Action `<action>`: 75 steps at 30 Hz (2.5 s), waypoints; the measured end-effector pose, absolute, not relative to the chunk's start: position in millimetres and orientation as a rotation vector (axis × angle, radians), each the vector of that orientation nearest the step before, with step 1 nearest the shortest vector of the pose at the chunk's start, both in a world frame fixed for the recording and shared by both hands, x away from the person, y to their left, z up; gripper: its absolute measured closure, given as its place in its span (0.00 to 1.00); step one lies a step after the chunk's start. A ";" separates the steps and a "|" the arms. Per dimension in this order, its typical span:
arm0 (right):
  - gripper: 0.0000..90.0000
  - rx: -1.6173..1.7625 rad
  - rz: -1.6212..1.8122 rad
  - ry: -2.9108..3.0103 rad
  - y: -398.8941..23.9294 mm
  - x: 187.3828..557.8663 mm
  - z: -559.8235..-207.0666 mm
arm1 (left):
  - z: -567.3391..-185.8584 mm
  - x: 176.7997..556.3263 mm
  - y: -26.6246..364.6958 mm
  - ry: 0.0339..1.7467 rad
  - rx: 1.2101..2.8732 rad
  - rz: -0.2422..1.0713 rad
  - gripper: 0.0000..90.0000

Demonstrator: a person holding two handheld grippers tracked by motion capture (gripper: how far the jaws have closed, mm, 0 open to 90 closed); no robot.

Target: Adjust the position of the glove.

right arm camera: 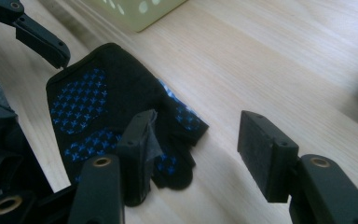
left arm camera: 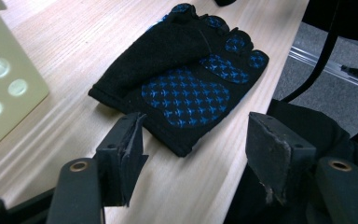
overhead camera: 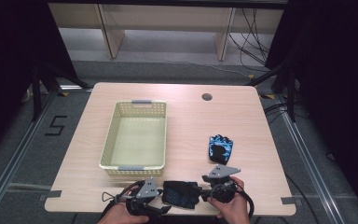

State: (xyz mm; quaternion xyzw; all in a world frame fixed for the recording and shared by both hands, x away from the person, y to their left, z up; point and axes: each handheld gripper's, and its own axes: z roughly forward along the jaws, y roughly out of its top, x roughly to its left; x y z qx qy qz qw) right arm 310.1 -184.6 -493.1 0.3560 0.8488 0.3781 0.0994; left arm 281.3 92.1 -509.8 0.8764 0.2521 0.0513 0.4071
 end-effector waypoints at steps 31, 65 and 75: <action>0.94 0.996 1.125 2.539 -174.6 312.7 -479.1 | -499.0 276.4 62.1 0.445 2.214 0.300 0.99; 0.72 0.929 1.002 2.651 -216.0 349.5 -490.6 | -492.9 279.6 81.6 0.533 2.203 0.149 0.50; 0.96 1.061 0.947 2.462 -243.2 353.5 -472.5 | -492.0 274.1 95.8 0.594 2.199 0.104 0.39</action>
